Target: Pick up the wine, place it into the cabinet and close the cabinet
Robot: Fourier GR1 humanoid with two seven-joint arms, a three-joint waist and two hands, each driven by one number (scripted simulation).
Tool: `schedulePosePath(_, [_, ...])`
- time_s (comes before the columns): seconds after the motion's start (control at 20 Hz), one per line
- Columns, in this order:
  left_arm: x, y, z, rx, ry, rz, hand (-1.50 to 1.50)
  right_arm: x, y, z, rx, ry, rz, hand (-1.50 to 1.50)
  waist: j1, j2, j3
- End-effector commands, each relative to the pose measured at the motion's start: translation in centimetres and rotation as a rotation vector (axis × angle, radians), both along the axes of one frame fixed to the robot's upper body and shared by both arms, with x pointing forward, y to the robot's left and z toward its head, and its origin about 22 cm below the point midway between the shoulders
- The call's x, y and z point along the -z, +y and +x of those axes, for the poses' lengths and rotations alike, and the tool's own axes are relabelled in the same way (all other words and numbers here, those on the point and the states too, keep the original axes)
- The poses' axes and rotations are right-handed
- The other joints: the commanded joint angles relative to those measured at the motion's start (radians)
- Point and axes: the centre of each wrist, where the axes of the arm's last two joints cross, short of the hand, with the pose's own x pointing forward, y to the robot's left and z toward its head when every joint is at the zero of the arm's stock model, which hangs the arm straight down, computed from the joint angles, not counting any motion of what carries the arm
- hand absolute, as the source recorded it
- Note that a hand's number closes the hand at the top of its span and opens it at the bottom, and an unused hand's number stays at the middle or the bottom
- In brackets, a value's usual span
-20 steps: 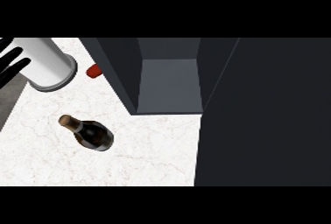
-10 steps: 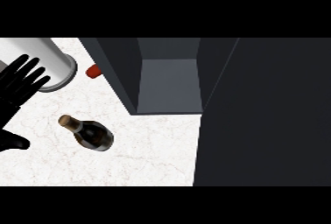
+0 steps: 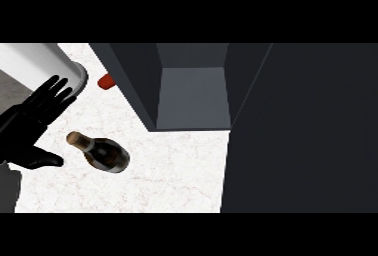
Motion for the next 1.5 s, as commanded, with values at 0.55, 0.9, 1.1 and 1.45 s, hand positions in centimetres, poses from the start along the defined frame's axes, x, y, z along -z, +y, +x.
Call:
schedulePosePath(0.55, [7.8, 0.3, 2.2, -0.012, 0.078, 0.033, -1.50, -3.1, -1.5, -5.2, -0.029, -0.078, 0.059, -1.50, -0.017, 0.001, 0.000])
schedulePosePath(0.9, [11.0, 1.3, 2.0, 0.013, 0.098, 0.015, -1.50, -2.4, -1.8, -4.4, -0.022, -0.081, 0.041, -1.50, -0.010, 0.003, 0.000])
schedulePosePath(1.1, [14.2, 1.4, -0.9, 0.014, 0.109, 0.023, -1.50, -3.0, -1.7, -5.5, -0.045, -0.074, 0.046, -1.50, -0.008, 0.000, 0.000])
schedulePosePath(1.45, [16.3, -0.6, 0.5, 0.068, 0.136, 0.007, -1.50, -2.4, -1.9, -3.9, -0.043, -0.094, 0.049, -1.50, -0.011, 0.006, 0.000])
